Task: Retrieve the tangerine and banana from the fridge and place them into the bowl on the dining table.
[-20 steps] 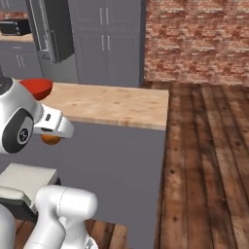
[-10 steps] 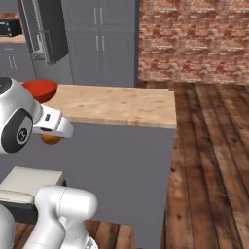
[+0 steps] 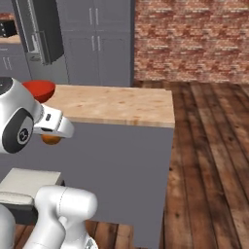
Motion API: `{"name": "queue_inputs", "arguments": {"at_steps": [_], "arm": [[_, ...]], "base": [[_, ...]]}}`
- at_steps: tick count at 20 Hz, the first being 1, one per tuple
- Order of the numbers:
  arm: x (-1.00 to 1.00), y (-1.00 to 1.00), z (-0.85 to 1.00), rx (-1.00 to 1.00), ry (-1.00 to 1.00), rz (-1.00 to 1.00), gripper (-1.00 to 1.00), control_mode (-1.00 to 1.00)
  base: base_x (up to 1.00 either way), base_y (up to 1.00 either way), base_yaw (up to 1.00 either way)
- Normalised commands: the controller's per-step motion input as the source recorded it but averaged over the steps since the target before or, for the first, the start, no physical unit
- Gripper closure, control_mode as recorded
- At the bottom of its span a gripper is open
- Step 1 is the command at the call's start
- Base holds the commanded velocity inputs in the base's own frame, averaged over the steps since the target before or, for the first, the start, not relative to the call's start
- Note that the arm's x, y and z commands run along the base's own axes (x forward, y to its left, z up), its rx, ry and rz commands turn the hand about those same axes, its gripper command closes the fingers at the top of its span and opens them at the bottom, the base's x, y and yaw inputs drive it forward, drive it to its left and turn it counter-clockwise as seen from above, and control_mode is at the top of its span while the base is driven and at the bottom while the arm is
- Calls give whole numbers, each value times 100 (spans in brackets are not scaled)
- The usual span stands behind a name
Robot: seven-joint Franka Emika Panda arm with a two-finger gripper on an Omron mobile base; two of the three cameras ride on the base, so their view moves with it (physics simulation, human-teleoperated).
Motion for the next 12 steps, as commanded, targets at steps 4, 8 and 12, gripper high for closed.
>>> {"name": "queue_inputs", "arguments": {"at_steps": [4, 8, 12], "arm": [[1, 22, 18, -2, 0, -2, 100, -100], [0, 15, 48, 0, 0, 0, 100, -100], [0, 3, 73, 0, 0, 0, 100, -100]], "base": [[2, 8, -1], [0, 0, 0], [0, 0, 0]]}}
